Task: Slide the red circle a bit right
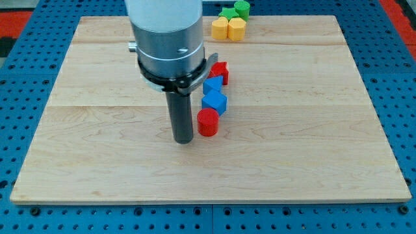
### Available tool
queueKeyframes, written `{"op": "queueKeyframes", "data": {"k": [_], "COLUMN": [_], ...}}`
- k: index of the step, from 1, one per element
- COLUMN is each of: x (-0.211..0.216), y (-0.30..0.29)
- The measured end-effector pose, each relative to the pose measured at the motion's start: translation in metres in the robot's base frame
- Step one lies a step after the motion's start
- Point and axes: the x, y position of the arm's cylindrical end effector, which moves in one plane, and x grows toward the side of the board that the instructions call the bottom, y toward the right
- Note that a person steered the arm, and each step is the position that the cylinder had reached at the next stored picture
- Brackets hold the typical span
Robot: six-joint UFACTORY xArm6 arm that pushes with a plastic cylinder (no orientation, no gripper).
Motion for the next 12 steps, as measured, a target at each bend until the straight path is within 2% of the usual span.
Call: {"op": "queueKeyframes", "data": {"k": [3,5,12], "x": [0.0,-0.021,-0.021], "y": [0.004,-0.027,0.003]}}
